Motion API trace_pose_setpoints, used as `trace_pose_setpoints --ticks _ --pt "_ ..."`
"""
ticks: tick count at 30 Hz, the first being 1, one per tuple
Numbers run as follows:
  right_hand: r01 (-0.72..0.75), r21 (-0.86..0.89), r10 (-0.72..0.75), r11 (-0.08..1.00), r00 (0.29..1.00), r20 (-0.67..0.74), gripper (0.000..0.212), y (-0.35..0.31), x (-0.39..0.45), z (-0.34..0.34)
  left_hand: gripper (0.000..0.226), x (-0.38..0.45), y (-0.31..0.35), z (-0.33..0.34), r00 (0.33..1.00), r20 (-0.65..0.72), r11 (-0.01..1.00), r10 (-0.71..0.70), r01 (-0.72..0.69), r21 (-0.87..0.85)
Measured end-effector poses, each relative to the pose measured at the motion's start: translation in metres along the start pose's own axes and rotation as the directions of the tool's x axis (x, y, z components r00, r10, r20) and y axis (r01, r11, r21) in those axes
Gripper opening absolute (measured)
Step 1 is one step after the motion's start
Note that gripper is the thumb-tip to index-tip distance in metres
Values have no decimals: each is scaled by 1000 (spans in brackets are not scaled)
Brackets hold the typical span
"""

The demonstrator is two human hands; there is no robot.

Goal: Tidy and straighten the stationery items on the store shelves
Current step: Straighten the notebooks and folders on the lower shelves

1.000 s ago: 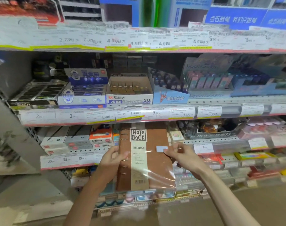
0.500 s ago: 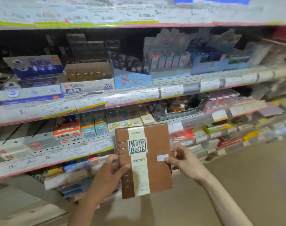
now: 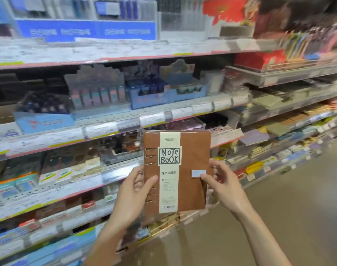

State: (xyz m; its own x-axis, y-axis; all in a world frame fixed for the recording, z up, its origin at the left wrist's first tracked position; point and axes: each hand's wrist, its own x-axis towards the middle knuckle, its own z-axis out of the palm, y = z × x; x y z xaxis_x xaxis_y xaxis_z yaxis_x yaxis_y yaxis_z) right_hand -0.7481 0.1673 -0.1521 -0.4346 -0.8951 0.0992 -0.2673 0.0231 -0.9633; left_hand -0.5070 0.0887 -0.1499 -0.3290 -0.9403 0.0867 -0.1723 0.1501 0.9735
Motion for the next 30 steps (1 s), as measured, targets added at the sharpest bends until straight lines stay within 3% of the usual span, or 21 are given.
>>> trace_pose_setpoints --ticks 11,21,30 --pt "54 76 -38 996 979 -203 29 8 63 -144 30 87 72 153 990 38 991 135 -134 -19" --pt "19 -34 -29 999 938 -345 31 35 163 -267 30 200 91 297 973 133 979 188 -174 -110" --pt "-31 -28 14 999 888 -460 31 74 243 -384 25 275 121 430 954 200 974 225 -228 -7"
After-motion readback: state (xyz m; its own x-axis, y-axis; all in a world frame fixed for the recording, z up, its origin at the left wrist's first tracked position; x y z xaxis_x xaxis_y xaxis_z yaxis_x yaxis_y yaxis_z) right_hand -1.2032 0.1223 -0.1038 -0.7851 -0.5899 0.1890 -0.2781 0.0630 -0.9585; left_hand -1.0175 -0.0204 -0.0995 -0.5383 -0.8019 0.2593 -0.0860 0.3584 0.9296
